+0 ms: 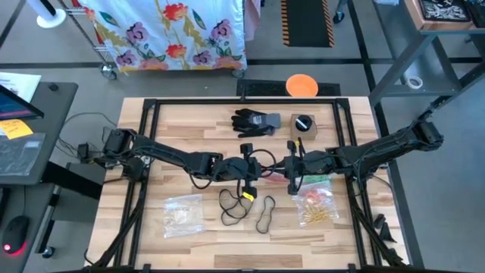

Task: Sort rubber bands
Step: Close the transparent zip bag containing the red rubber bands

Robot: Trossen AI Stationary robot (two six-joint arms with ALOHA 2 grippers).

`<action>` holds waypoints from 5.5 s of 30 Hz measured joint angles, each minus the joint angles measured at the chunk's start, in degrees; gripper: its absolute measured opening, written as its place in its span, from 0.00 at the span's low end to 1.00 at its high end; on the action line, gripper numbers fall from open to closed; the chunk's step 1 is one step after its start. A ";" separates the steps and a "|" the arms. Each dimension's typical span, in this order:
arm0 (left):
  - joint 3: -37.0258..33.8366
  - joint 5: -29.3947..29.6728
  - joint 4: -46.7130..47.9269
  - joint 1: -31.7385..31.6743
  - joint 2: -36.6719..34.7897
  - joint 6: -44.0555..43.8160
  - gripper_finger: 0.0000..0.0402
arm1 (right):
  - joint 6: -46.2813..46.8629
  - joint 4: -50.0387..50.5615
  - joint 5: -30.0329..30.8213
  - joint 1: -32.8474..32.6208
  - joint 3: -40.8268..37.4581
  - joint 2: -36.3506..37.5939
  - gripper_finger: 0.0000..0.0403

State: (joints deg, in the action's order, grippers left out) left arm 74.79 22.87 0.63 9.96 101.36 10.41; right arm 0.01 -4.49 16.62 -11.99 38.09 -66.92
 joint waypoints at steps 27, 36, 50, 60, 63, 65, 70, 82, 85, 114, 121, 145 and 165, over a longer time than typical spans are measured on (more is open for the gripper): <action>0.49 2.05 0.04 1.07 -0.80 0.37 0.00 | 0.23 4.90 0.02 -0.04 0.15 2.16 0.05; 0.62 4.71 5.31 2.29 -4.39 -2.19 0.00 | 1.03 8.21 2.44 -0.03 -0.11 3.66 0.05; -0.56 4.48 4.18 2.47 -3.82 0.88 0.00 | 1.01 6.02 3.08 -1.53 -0.07 3.61 0.05; -0.82 1.15 -3.93 1.77 -0.83 7.37 0.13 | 0.94 5.84 2.97 -1.52 0.00 3.63 0.05; -0.76 2.03 -6.16 1.45 0.13 8.64 0.21 | 0.85 5.91 2.82 -1.55 0.00 3.63 0.05; -0.82 3.00 -5.52 1.31 0.48 8.68 0.26 | 0.85 6.01 2.80 -1.49 0.00 3.63 0.05; -0.82 3.74 -6.10 1.16 0.67 8.44 0.36 | 1.00 6.22 2.71 -1.53 0.02 3.63 0.05; -0.82 2.95 -6.68 0.79 1.16 6.87 0.42 | 0.96 5.27 2.73 -1.53 0.02 3.63 0.05; -0.82 2.95 -7.03 0.79 1.16 7.28 0.42 | 0.96 4.98 2.73 -1.53 0.02 3.63 0.05; -0.82 3.44 -7.39 1.22 1.16 7.35 0.02 | -0.07 2.73 2.86 -1.60 0.02 3.63 0.05; -0.82 3.63 -7.84 1.36 1.16 7.39 0.00 | -0.07 2.38 2.72 -1.54 0.00 3.63 0.08; -18.15 0.12 -29.00 -1.36 -9.48 6.99 0.00 | -9.32 -20.61 2.82 3.27 -25.99 41.52 0.15; -23.40 -16.96 -48.81 -9.18 -3.93 -8.28 0.00 | -5.88 -29.86 -7.64 6.40 -28.89 41.25 0.29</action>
State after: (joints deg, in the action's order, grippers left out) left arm 51.40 5.91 -48.18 0.78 97.43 2.13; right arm -5.87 -34.36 8.98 -5.59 9.19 -25.66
